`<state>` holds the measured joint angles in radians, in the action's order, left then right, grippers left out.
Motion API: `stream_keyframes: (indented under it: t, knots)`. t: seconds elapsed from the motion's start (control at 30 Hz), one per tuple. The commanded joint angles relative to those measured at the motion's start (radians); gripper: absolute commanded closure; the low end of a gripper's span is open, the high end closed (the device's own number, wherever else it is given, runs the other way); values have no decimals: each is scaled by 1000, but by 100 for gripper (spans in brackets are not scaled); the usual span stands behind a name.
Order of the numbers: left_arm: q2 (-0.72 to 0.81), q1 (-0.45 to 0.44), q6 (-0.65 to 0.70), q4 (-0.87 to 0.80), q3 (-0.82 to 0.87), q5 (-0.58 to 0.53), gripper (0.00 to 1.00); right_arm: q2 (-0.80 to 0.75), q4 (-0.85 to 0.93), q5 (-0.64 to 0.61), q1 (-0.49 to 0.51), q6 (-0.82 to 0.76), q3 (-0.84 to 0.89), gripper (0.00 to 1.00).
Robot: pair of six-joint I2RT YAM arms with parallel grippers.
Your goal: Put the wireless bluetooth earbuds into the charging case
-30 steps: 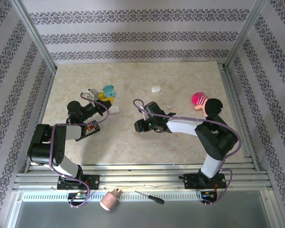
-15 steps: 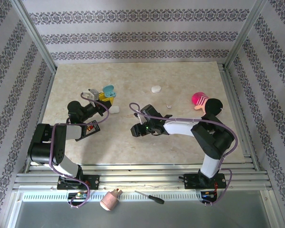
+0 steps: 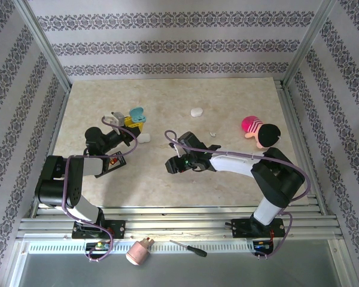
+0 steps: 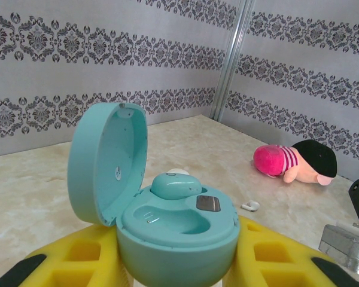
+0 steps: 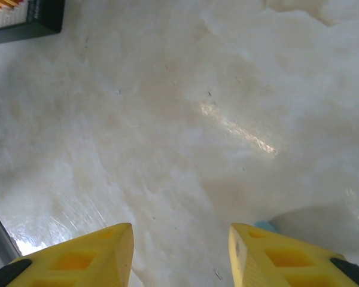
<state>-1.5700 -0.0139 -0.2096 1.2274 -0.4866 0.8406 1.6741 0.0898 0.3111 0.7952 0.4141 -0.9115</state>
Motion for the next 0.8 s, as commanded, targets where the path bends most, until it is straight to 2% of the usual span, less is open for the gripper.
stream_keyframes:
  t: [0.0,0.37,0.53,0.77]
  knots:
    - [-12,-11,-8,64,-20,17,80,-12,84,-38,15,-24,10,54]
    - [2,-11,-4,58,-9,13,80,9,156,-136,22,-15,-29,56]
    - [0,-11,-4,63,-5,14,80,29,173,-180,14,25,-43,65]
    - [2,-11,-2,60,-1,13,80,56,163,-165,-14,74,-59,72]
